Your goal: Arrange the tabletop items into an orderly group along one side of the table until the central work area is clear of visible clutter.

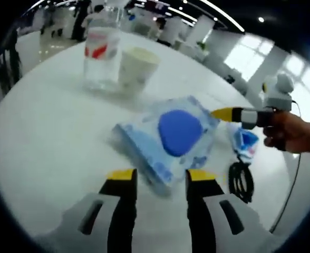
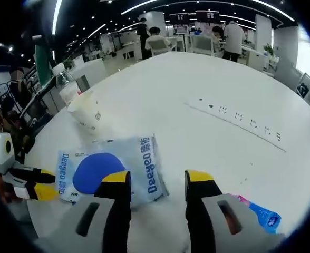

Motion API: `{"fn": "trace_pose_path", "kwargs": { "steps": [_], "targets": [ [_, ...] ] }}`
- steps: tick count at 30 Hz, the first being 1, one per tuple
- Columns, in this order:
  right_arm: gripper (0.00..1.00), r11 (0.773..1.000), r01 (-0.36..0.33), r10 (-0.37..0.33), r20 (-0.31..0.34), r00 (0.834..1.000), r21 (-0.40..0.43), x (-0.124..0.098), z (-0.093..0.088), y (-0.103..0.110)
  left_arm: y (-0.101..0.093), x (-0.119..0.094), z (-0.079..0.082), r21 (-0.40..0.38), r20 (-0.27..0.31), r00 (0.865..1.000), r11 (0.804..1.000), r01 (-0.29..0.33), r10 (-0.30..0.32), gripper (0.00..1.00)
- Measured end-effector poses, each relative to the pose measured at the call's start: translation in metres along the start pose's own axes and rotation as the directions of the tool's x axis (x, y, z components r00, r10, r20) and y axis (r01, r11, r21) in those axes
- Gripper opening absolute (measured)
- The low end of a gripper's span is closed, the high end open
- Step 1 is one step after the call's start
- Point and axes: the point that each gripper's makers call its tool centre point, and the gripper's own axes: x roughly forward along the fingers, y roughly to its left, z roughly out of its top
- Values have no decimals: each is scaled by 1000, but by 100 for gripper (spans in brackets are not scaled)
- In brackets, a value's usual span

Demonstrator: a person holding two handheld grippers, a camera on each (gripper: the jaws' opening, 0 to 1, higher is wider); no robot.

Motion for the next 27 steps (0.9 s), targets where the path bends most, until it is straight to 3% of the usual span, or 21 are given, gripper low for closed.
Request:
{"fn": "trace_pose_path", "kwargs": {
  "steps": [4,8,13,20,27],
  "targets": [
    [27,998,-24,21,-59,998,-51,6,-11,3,2,2,-2,0,-16,1000,1000,-26,26,22],
    [13,999,-16,18,-42,999,33,7,-9,2,2,6,-3,-6,-20,999,999,-35,35,20],
    [2,999,-37,38,-59,997,24,4,-13,7,7,8,-1,9,-20,998,998,-63,64,14],
    [0,997,-62,64,-49,997,47,-10,-22,13,11,6,8,27,-17,996,995,-92,92,4],
    [0,997,-62,63,-24,998,51,-34,-32,9,5,7,13,49,-14,997,996,-69,70,0]
  ]
}}
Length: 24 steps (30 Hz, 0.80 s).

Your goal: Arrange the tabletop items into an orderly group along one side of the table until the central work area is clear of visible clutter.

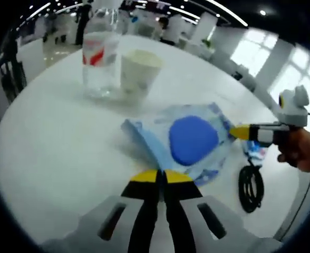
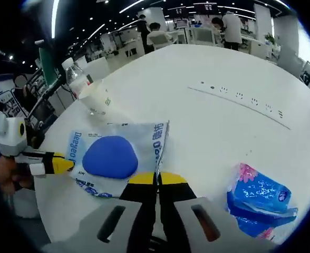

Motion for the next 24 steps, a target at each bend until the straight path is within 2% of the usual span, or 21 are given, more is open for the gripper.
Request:
{"fn": "trace_pose_path", "kwargs": {
  "steps": [4,10,14,24],
  "targets": [
    [0,999,1,-3,43,999,37,-11,5,-1,-2,-1,4,9,7,1000,1000,10,-10,0],
    [0,1000,18,-18,77,997,0,-29,12,8,-4,-6,17,13,36,999,1000,10,-10,0],
    [0,999,40,-43,98,994,34,-41,12,6,-7,-6,24,2,54,998,999,37,-37,0],
    [0,994,69,-77,98,992,82,-55,2,6,-14,-6,35,5,71,997,999,44,-44,0]
  ]
}}
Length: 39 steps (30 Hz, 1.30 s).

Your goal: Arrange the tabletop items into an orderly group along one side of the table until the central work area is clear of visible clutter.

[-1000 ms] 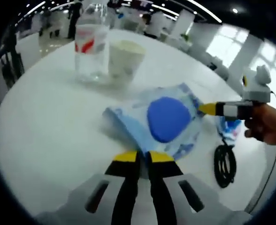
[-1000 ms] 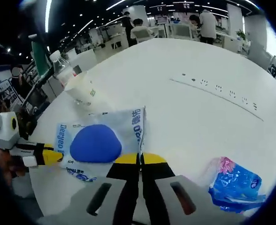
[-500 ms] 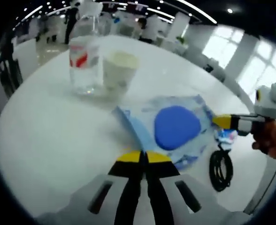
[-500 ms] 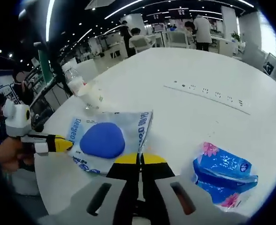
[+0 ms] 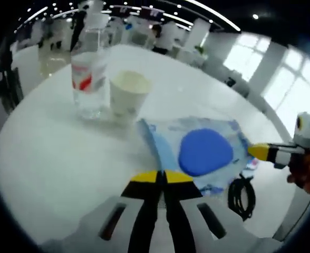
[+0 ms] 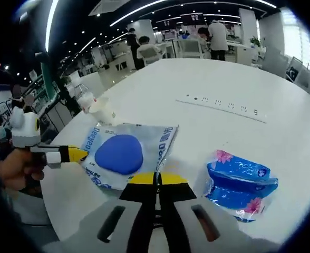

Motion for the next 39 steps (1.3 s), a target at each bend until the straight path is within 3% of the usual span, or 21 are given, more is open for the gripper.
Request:
{"fn": "trace_pose_path", "kwargs": {
  "steps": [9,22,26,39],
  "targets": [
    [0,999,12,-13,15,1000,29,-6,1,-5,-9,6,19,24,19,1000,1000,-5,4,1],
    [0,996,40,-38,-25,999,83,17,-13,-14,-5,36,38,51,-2,999,998,-41,42,2],
    [0,994,42,-41,-21,999,97,26,-9,-21,-3,43,45,67,1,999,997,-49,49,2],
    [0,996,44,-38,-69,997,81,44,-18,-26,8,61,36,73,-35,996,994,-79,82,2]
  ]
}}
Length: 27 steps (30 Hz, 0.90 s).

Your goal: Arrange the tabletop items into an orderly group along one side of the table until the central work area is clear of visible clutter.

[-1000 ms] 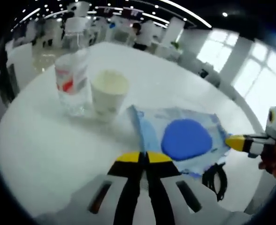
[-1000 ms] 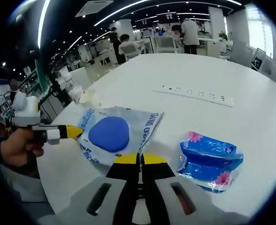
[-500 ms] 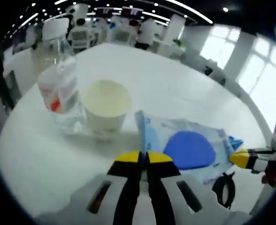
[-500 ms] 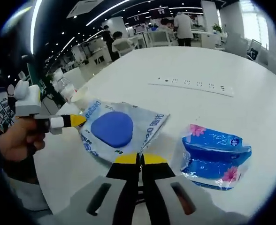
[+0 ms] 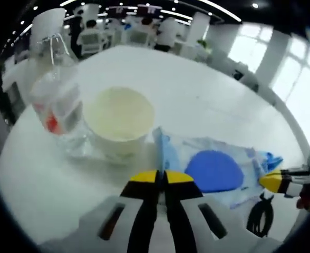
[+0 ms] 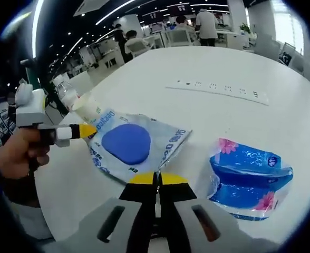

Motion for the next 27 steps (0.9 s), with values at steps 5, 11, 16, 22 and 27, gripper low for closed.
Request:
{"fn": "trace_pose_path", "kwargs": {
  "steps": [5,11,16,22,27],
  "targets": [
    [0,1000,-1,1,0,1000,5,3,0,2,4,4,0,-14,1,1000,1000,-8,8,2],
    [0,1000,-1,1,-13,1000,6,6,-5,3,7,7,2,-22,4,1000,1000,-8,8,3],
    [0,1000,-3,3,-14,1000,10,8,-7,4,8,9,2,-12,8,1000,1000,-13,13,3],
    [0,999,2,-2,1,1000,33,9,-3,1,8,10,3,-15,11,1000,1000,-12,12,3],
    [0,1000,4,-4,0,1000,25,10,1,1,10,10,4,-11,11,1000,1000,-17,17,4]
  ]
}}
